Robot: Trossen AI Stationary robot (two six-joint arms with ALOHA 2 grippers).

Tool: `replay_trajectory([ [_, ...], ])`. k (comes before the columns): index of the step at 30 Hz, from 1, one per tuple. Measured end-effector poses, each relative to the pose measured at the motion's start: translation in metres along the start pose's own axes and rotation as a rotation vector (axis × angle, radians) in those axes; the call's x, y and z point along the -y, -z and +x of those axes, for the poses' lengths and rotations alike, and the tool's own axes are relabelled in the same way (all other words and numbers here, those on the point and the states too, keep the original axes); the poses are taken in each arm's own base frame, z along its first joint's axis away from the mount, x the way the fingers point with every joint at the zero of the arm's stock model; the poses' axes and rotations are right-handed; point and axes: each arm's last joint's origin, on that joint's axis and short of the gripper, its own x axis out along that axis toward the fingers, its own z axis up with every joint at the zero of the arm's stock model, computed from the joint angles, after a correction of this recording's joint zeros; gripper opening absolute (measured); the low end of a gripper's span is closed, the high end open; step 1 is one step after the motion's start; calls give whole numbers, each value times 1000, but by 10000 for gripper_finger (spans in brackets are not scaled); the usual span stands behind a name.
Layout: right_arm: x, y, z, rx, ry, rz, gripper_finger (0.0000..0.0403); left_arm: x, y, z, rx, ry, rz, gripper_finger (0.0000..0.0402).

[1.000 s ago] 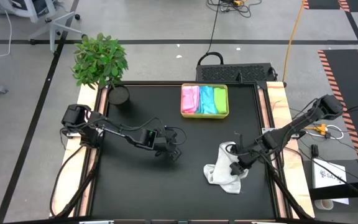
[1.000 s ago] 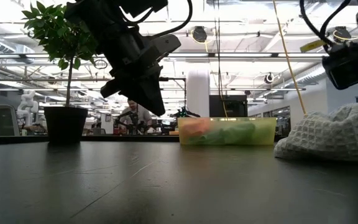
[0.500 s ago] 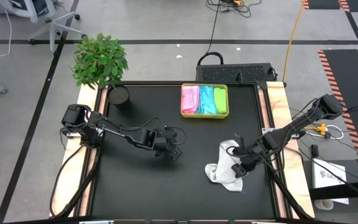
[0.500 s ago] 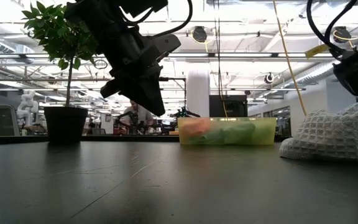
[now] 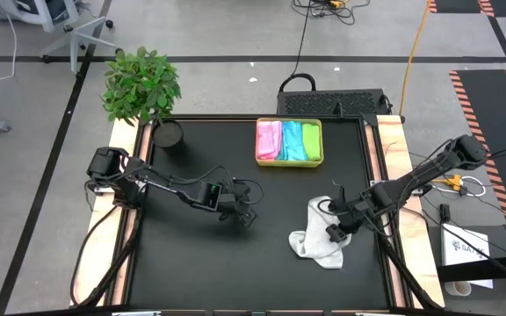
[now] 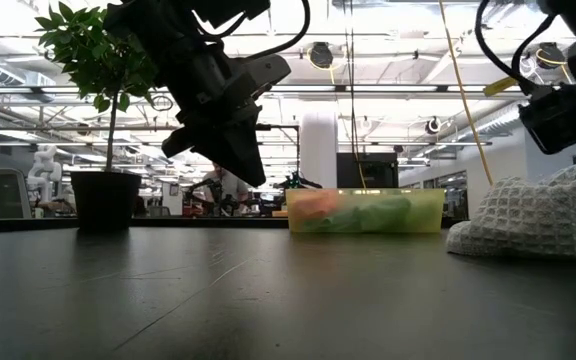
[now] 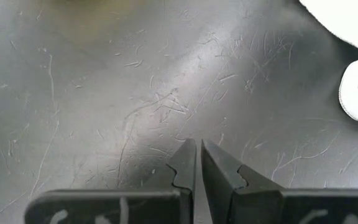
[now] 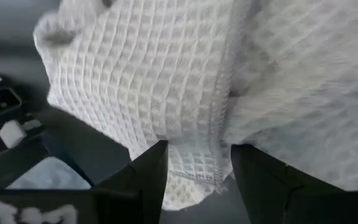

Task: Fold microfiber towels
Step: Fold the white microfiber cloth

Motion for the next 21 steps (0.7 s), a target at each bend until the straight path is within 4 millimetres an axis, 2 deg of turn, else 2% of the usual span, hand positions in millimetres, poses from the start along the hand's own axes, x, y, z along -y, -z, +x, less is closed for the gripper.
replay_trajectory([
  [11,1,-15,-14,117,-57,-38,169,0,0,0,-3,2,-4,26],
  [21,-7,-15,-15,87,-144,-80,169,0,0,0,-2,2,-6,26],
])
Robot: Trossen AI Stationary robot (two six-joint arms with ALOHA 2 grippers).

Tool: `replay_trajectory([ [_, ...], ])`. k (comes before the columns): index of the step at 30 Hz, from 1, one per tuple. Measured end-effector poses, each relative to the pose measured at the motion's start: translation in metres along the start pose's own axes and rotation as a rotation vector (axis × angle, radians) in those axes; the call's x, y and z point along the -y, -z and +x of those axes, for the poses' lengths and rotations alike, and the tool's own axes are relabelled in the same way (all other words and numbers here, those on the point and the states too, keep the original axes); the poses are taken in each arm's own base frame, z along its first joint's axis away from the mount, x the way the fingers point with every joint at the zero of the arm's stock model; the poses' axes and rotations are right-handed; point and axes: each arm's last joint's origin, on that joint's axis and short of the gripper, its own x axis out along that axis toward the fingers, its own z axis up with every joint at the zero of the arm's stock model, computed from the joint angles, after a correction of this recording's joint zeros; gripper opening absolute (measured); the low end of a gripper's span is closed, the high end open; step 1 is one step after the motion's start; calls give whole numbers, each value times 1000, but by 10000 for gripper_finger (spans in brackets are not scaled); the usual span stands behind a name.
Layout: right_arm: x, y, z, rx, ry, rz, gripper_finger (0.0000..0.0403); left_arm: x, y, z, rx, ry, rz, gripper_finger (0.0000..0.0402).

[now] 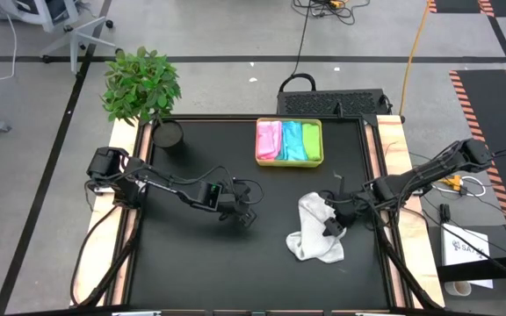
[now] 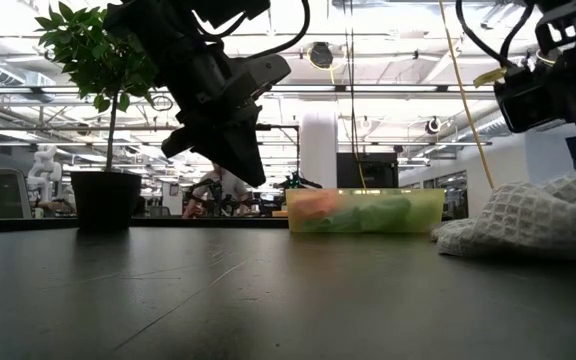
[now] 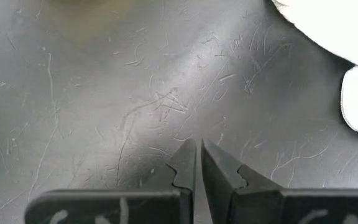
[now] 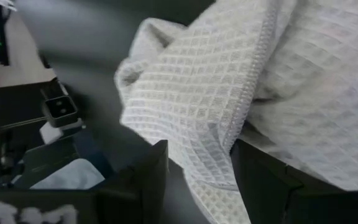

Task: Fold microfiber towels
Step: Fold the white microfiber cloth

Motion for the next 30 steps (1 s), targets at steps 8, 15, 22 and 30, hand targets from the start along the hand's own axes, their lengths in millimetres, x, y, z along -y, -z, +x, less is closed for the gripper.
replay_trajectory([
  [8,0,-2,5,20,21,-16,164,0,0,0,4,-3,-5,26],
  [15,-2,-6,19,23,23,-80,102,0,0,0,11,-10,-21,26],
  [22,-9,-9,19,74,-40,-113,9,0,0,0,14,-13,-23,26],
  [30,-55,-16,-15,371,-529,-204,5,0,-1,0,18,-9,-24,26],
])
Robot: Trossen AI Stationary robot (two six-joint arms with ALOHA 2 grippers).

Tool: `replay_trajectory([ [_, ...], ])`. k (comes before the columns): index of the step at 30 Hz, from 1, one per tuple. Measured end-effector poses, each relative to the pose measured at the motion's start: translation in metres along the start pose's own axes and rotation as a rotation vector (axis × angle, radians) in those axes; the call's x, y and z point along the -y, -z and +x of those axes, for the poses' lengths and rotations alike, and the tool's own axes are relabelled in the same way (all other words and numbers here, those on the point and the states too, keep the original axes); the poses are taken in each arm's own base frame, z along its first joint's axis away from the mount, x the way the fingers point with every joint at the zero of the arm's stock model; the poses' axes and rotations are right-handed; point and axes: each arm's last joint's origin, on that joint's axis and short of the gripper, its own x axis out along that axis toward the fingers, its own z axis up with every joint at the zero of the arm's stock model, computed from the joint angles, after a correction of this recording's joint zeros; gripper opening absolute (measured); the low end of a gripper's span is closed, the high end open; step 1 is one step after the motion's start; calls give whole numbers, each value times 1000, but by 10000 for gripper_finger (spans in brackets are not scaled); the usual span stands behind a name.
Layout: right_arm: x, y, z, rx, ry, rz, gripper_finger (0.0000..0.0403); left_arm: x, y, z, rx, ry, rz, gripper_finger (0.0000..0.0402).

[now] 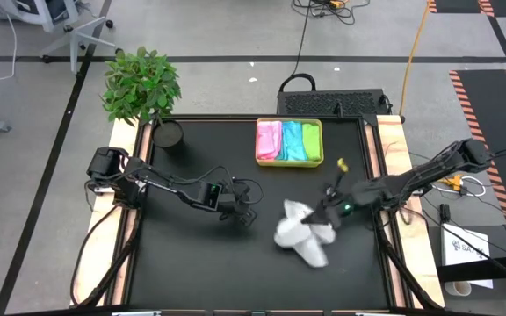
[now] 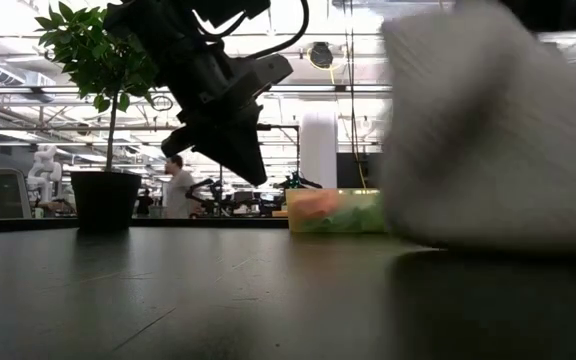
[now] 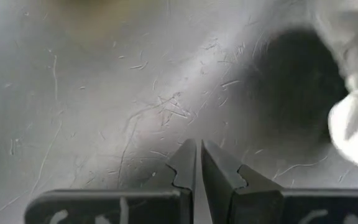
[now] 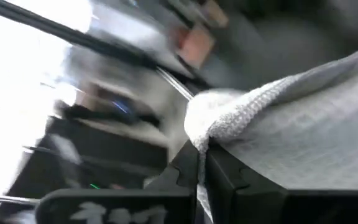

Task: Fold microfiber towels
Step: Fold the white microfiber cloth

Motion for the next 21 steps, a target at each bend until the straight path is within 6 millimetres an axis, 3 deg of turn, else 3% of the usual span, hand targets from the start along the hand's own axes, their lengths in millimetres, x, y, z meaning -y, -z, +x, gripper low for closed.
replay_trajectory([
  [3,-23,-12,-11,186,-187,-108,3,1,-1,0,7,9,-3,26],
  [6,-34,-20,-23,303,-253,-187,3,4,-3,0,26,46,3,26],
  [14,-21,-18,-28,293,-88,-147,1,12,-5,-2,54,119,25,26],
  [21,-19,-16,-27,266,-75,-128,1,14,-8,-2,70,144,-96,26],
])
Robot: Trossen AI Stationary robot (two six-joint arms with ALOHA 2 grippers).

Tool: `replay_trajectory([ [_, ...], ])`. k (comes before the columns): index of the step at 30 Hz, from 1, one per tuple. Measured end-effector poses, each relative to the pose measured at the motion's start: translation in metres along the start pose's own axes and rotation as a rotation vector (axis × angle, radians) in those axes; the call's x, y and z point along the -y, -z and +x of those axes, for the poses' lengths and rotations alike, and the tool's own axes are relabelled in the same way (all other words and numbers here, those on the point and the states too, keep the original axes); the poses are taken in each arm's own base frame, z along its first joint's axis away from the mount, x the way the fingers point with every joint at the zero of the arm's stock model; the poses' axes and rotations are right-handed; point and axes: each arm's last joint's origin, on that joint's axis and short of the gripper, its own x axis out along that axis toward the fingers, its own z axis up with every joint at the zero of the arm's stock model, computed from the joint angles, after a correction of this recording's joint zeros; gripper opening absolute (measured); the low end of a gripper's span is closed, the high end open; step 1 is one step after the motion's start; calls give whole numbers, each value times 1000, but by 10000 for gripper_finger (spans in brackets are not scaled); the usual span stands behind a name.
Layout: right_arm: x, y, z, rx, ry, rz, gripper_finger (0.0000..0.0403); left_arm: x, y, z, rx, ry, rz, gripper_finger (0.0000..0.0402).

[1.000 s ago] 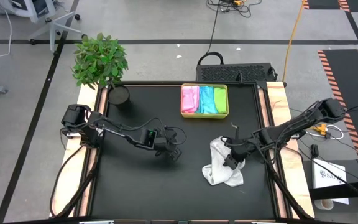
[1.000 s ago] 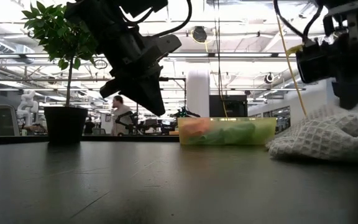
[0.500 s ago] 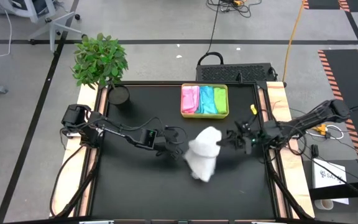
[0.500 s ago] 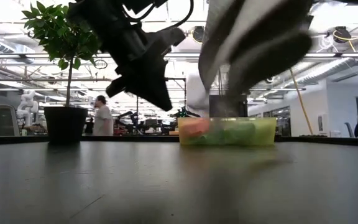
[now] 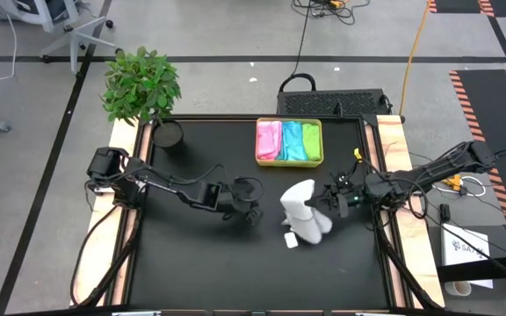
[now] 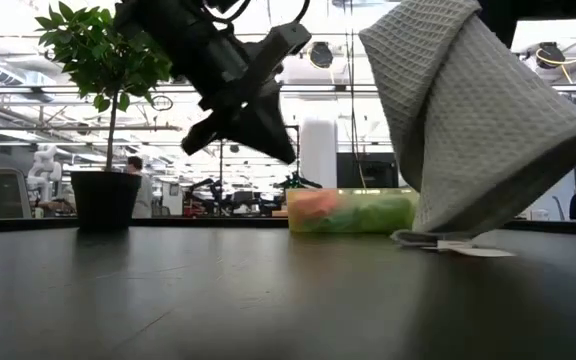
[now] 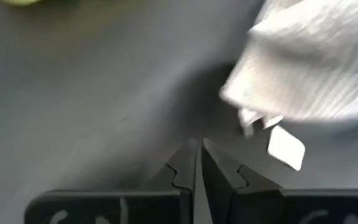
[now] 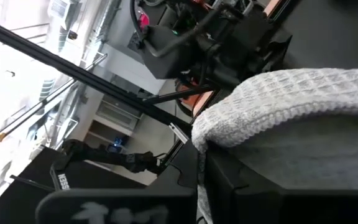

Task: Fold microfiber towels
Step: Fold the white microfiber cloth

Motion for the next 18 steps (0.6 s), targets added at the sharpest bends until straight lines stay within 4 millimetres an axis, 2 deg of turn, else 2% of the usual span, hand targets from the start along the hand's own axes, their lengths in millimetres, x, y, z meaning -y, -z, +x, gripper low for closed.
replay_trajectory([
  [5,0,0,0,0,0,0,1,13,-8,3,88,134,-15,37],
  [9,1,1,0,-8,12,5,1,19,-10,13,137,205,-43,77],
  [18,23,12,-5,-117,239,76,0,9,22,63,-92,277,-158,174],
])
